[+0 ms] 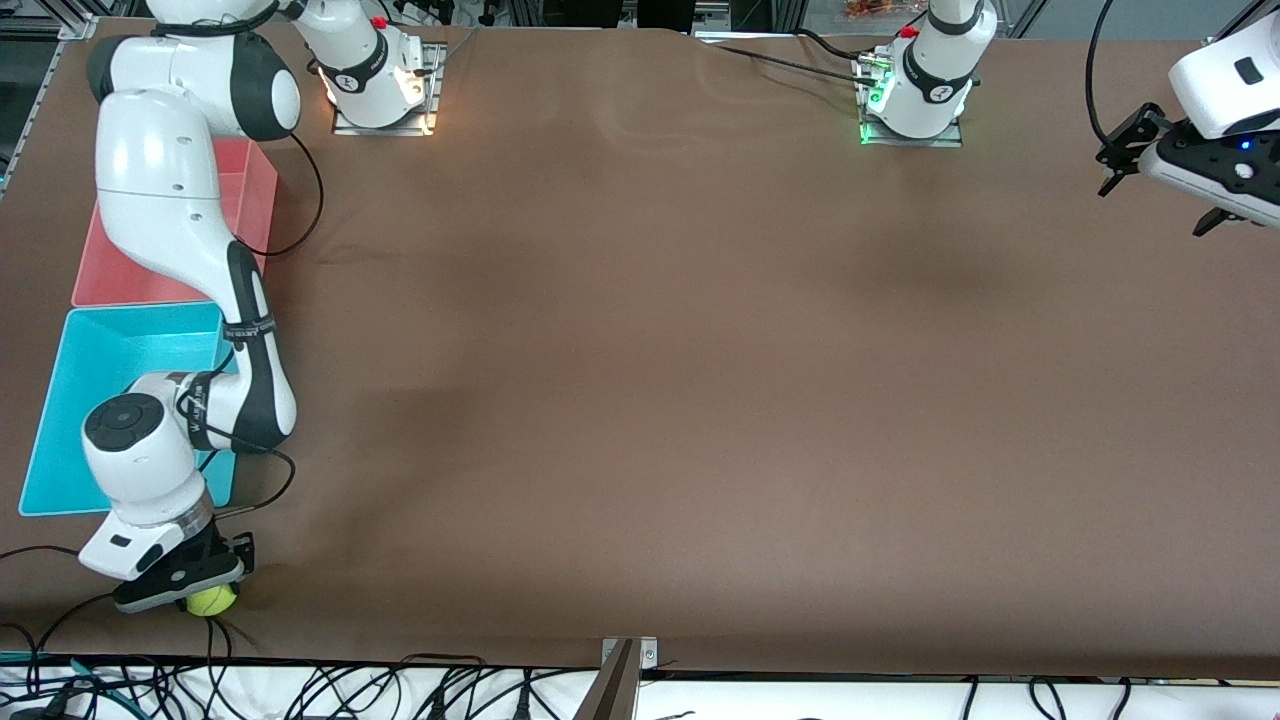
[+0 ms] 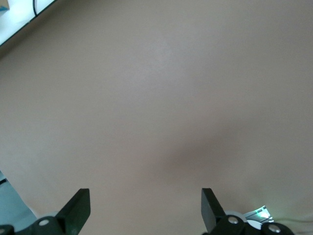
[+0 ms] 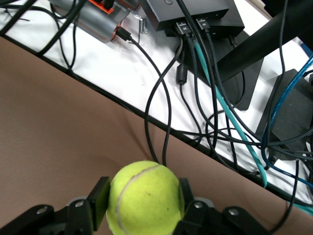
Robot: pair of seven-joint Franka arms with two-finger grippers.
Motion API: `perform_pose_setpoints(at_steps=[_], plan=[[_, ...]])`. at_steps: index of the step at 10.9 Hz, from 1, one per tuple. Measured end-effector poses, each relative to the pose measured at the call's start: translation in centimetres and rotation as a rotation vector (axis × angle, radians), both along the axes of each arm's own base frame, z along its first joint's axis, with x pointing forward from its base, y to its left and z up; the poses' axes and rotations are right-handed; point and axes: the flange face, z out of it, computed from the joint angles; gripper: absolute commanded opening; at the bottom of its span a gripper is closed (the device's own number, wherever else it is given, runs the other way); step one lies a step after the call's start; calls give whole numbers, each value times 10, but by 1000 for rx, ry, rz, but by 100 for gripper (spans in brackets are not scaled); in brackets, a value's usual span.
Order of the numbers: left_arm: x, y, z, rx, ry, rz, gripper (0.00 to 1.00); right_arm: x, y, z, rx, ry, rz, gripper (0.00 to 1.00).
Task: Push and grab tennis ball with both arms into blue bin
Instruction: 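Grasp the tennis ball with the right gripper and lift it, then move the ball over the cyan bin and open the right gripper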
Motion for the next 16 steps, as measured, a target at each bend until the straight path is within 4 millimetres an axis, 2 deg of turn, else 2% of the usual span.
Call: perform_pose_setpoints(at_steps=[4, 5, 7, 9, 12, 14, 16], plan=[[-11, -3, 9, 9, -11, 195, 100, -2, 15, 33, -5, 101, -18, 38], [-13, -3, 11, 0, -19, 258, 100, -5, 19, 49, -7, 138, -28, 39], [-17, 14, 16, -75, -21, 407, 100, -13, 21, 87, -10, 220, -56, 39], [-20, 22, 18, -93, -22, 451, 100, -26, 14, 114, -4, 326, -102, 40], [-20, 17, 14, -86, 6, 457, 100, -58, -19, 133, 59, 531, -203, 40], [-19, 16, 12, -85, 11, 456, 100, -76, -54, 127, 83, 558, -245, 40], [-19, 18, 11, -85, 13, 464, 100, -108, -80, 113, 97, 531, -234, 40]])
